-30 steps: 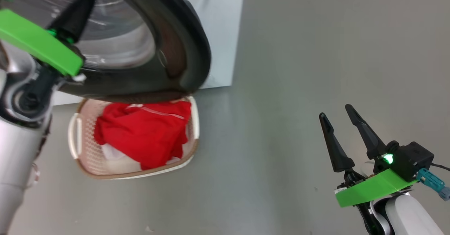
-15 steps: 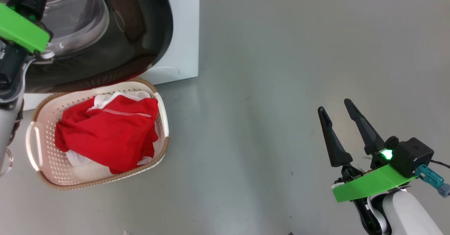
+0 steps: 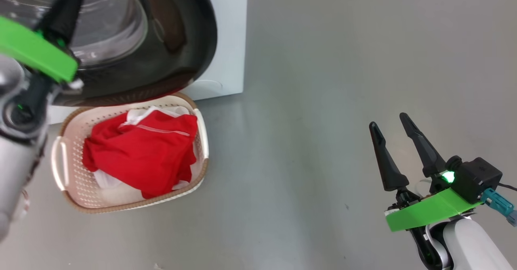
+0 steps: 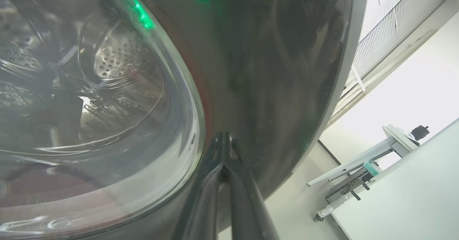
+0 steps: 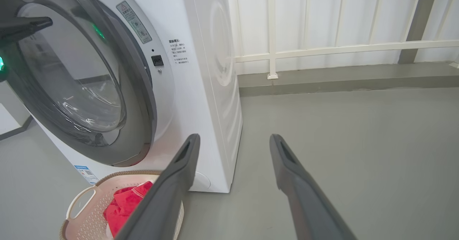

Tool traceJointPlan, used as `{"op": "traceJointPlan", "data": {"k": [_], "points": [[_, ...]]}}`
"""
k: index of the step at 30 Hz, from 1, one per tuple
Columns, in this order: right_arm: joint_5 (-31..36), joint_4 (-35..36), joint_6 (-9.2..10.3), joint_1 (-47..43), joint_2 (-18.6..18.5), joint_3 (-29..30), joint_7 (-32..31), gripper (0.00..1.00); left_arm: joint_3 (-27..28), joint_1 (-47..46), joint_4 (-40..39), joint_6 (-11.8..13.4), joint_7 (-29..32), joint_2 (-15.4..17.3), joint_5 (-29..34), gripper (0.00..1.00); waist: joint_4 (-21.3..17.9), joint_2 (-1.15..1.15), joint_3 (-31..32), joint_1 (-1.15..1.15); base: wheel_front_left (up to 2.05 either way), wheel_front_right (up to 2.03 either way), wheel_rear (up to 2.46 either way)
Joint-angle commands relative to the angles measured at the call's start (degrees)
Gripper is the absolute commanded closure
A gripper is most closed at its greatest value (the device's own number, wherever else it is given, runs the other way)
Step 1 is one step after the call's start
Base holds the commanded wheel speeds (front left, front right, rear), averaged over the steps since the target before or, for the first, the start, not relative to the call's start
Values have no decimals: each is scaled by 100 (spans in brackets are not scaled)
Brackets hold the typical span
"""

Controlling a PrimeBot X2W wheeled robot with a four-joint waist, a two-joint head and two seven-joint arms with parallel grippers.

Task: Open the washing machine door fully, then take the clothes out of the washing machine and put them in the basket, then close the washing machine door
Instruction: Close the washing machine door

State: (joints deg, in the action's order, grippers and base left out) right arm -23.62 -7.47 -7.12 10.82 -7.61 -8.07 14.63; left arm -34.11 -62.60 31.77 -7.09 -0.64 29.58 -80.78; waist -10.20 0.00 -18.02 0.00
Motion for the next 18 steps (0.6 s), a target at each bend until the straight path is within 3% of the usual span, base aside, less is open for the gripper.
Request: {"op": "traceJointPlan", "data": {"k": [1,4,6,7,8,10,11,18], "points": [[50,114,-36,57,-91,-81,37,0,153,47,-153,-40,-94,286,-63,79,107,0,107,0,0,0,0],[53,94,-36,-18,-146,-63,37,0,30,498,-345,-40,-401,373,-107,55,242,0,259,0,0,0,0],[54,85,-36,-68,-174,-56,37,0,-21,781,-430,-40,-616,419,-124,48,300,0,349,0,0,0,0],[52,85,-36,-94,-193,-51,37,0,-34,929,-474,-40,-713,433,-162,39,332,0,384,0,0,0,0],[50,80,-36,-119,-213,-49,37,0,-69,1079,-516,-40,-815,463,-158,22,360,0,427,0,0,0,0],[45,76,-36,-174,-251,-31,37,0,-126,1383,-581,-40,-1000,495,-180,4,419,0,501,0,0,0,0],[42,73,-36,-204,-268,-19,37,0,-153,1530,-604,-40,-1071,514,-185,0,448,0,538,0,0,0,0],[31,86,-36,-363,-332,94,37,0,-147,2413,-687,-40,-1397,535,-43,0,607,0,691,0,0,0,0]]}}
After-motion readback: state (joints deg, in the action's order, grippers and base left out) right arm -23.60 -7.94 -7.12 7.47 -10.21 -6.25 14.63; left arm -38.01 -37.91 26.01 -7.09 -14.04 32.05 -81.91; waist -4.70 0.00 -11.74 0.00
